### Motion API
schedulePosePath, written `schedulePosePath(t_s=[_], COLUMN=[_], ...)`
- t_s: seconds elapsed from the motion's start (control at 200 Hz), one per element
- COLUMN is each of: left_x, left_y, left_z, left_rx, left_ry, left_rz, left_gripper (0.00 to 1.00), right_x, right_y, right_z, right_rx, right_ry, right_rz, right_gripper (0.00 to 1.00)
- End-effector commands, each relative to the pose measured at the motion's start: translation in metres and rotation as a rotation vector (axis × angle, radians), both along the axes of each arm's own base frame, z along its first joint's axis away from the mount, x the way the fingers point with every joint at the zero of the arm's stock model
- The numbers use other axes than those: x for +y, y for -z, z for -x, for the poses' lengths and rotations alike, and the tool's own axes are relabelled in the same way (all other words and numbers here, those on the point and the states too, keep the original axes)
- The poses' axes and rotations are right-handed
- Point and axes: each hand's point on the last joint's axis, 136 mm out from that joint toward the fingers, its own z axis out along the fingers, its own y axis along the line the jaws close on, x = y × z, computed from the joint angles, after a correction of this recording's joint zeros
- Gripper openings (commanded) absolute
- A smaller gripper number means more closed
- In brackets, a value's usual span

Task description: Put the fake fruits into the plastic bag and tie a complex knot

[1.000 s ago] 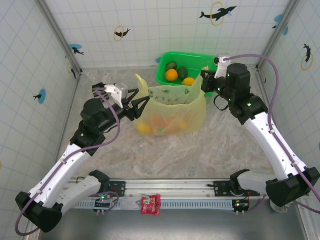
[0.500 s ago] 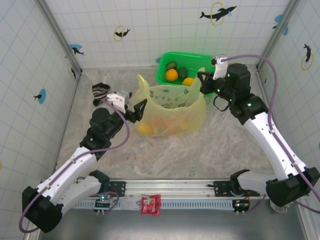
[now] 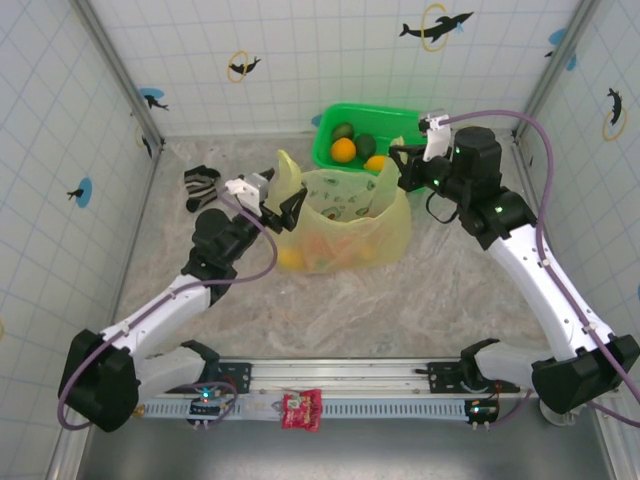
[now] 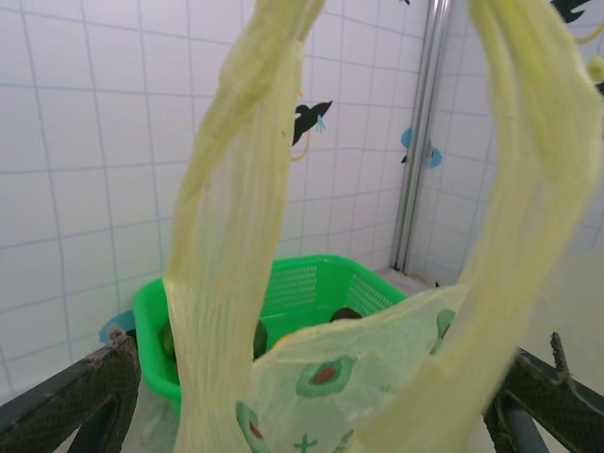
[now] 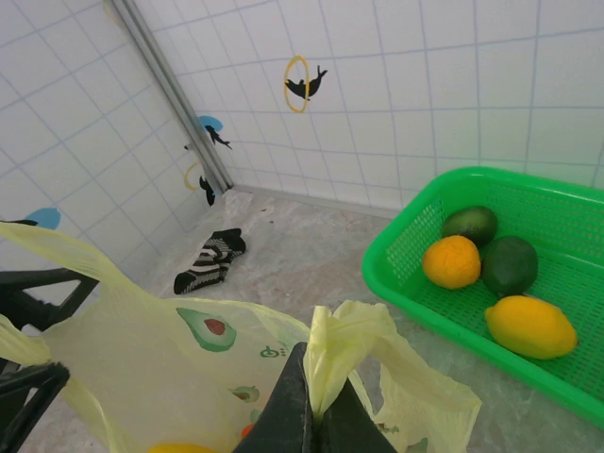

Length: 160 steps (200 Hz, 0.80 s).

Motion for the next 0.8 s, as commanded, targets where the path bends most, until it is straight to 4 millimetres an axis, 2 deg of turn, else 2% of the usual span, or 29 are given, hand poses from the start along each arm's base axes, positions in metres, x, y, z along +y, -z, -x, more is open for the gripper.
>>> schedulePosePath(t_s=[0.0, 0.13, 0.205, 0.23, 0.38, 0.54, 0.711, 0.756, 0.796], left_x=[-0.003, -0.013, -0.021, -0.013, -0.02, -0.022, -0.02, -0.02, -0.02], left_y=[-0.035, -0.031, -0.031, -0.033, -0.035, -0.037, -0.042, -0.042, -0.043], left_z=[-0.004, -0.016, -0.014, -0.021, -0.016, -0.012, -0.003, -0.001, 0.0], left_rx=[-0.089, -0.047, -0.043, -0.048, -0.079, -0.065, -0.088, -0.096, -0.097], left_ry=[0.049, 0.122, 0.187, 0.176, 0.284, 0.317, 0.324, 0.325, 0.322], left_rz=[0.069, 0.074, 0.093, 0.099, 0.118, 0.152, 0.146, 0.134, 0.126], left_gripper=[0.92, 0.92, 0.9, 0.9, 0.81, 0.61, 0.34, 0.26, 0.19], right_x=[0.004, 0.007, 0.009, 0.009, 0.008, 0.002, -0.009, -0.01, -0.013], right_y=[-0.016, -0.017, -0.017, -0.016, -0.013, -0.005, 0.015, 0.02, 0.022], right_z=[0.005, 0.006, 0.006, 0.006, 0.006, 0.002, 0.0, 0.0, 0.001], right_rx=[-0.052, -0.048, -0.045, -0.043, -0.036, -0.025, 0.005, 0.017, 0.022], right_ry=[-0.038, -0.056, -0.063, -0.062, -0.059, -0.019, 0.045, 0.05, 0.063], right_rz=[-0.04, -0.054, -0.057, -0.058, -0.051, -0.019, 0.005, 0.012, 0.019], right_gripper=[0.0, 0.0, 0.0, 0.0, 0.0, 0.0, 0.0, 0.14, 0.19])
